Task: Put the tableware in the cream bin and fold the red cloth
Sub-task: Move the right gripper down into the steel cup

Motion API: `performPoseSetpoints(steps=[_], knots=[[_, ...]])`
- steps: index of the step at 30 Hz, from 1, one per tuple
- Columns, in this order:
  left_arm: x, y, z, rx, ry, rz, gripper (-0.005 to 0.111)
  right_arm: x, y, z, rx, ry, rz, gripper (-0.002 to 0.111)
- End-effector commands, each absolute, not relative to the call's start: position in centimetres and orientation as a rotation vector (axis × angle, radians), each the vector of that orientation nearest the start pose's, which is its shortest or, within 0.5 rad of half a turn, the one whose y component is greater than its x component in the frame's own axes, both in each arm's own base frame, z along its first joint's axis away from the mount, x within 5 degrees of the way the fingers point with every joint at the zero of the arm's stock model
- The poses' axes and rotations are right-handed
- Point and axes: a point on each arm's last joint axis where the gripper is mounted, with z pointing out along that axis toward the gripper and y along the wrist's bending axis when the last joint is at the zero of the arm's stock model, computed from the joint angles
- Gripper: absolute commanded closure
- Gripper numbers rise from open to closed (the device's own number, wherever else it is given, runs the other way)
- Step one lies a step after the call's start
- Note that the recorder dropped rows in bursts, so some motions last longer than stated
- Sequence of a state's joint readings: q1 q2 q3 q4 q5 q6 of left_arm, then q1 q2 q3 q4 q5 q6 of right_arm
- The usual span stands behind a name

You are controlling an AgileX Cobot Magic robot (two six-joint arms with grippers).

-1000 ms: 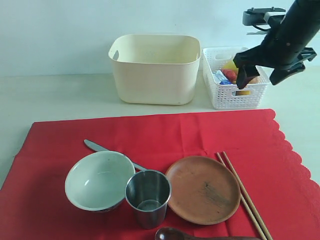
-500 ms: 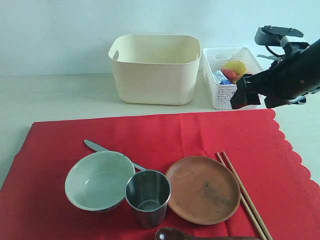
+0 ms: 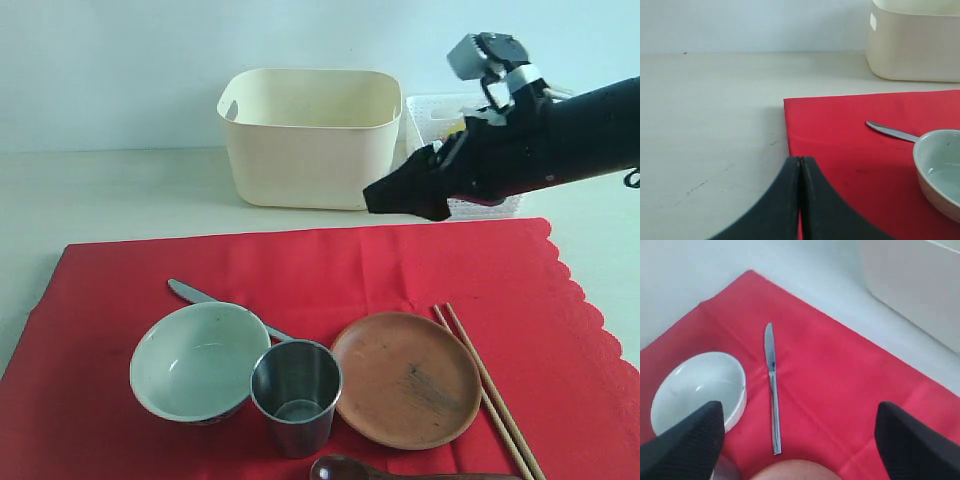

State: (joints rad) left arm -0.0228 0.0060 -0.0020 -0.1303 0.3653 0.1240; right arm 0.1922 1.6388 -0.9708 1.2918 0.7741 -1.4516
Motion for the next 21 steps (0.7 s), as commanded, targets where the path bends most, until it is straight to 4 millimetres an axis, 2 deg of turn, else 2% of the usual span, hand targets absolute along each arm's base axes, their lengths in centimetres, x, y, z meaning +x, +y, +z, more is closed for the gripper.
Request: performPoseSetpoints(steps=[1,3,8,10,15,21], knots=[[5.3,-0.6,18.1,0.056,1.836,-0.067,0.107,29.5,15.1,22.5,-1.183,1.958,0.744,0.030],[5.3,-0.6,18.1,0.056,1.836,-0.067,0.107,28.8,16.3,22.1,-1.348,1.893,0.655,0.030],[5.3,-0.6,18.1,0.056,1.836,-0.067,0.107,27.6,18.1,21.2,-1.615,1.803,0.456,0.030],[5.3,-0.6,18.1,0.056,1.836,-0.067,0.107,27.5,18.8,21.3,-1.599,1.811,0.425,0.030],[5.3,-0.6,18.1,0.056,1.836,-0.067,0.107,27.3,20.3,22.3,-1.496,1.869,0.481,0.030],[5.3,-0.6,18.1,0.056,1.836,-0.067,0.107,27.4,20.2,22.3,-1.422,1.964,0.508,0.030]])
